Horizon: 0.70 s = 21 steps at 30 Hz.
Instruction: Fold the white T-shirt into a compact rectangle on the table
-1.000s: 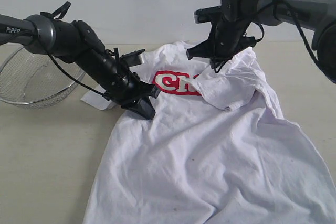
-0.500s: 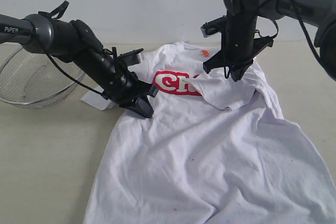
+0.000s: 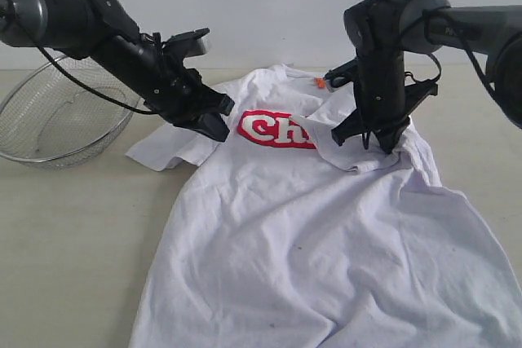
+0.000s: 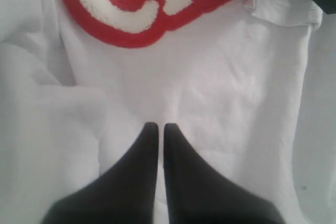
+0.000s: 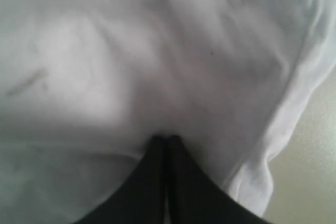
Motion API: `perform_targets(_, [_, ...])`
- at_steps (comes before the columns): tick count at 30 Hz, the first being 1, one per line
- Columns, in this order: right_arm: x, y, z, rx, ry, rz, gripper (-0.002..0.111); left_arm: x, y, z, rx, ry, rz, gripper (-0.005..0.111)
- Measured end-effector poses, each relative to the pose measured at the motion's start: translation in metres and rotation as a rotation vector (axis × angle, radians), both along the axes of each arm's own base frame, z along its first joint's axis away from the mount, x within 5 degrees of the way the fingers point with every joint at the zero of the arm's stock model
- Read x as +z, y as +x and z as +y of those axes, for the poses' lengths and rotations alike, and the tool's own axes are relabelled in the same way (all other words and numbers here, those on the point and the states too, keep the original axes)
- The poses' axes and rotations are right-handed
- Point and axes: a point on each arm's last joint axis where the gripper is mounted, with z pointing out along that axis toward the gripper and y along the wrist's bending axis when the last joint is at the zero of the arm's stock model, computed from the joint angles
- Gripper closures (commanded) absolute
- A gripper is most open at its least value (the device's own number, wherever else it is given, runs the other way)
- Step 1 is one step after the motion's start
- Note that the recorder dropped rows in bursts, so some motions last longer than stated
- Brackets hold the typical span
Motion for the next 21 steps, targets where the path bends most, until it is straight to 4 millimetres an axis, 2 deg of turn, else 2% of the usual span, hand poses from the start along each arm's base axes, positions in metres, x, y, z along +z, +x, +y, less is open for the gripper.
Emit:
perform_targets(5, [-0.001,-0.003,-0.002,-0.002,-0.006,-0.003,0.109,-0.008,0.0,0.0,-0.001,0.007,0.016,0.102])
perform_targets(10, [-0.005,-0.007,-0.02,-0.064,0.008,0.008,0.109,-0.031,0.001,0.0,-0.005,0.023,0.067,0.102])
perform_targets(15, [-0.005,-0.01,-0.037,-0.101,0.007,0.023,0.109,-0.033,0.003,-0.001,0.014,0.015,0.057,0.102])
perform_targets(21, [0.005,-0.015,-0.037,-0.07,0.054,0.039,0.109,-0.033,0.009,0.001,0.034,0.026,-0.012,0.102])
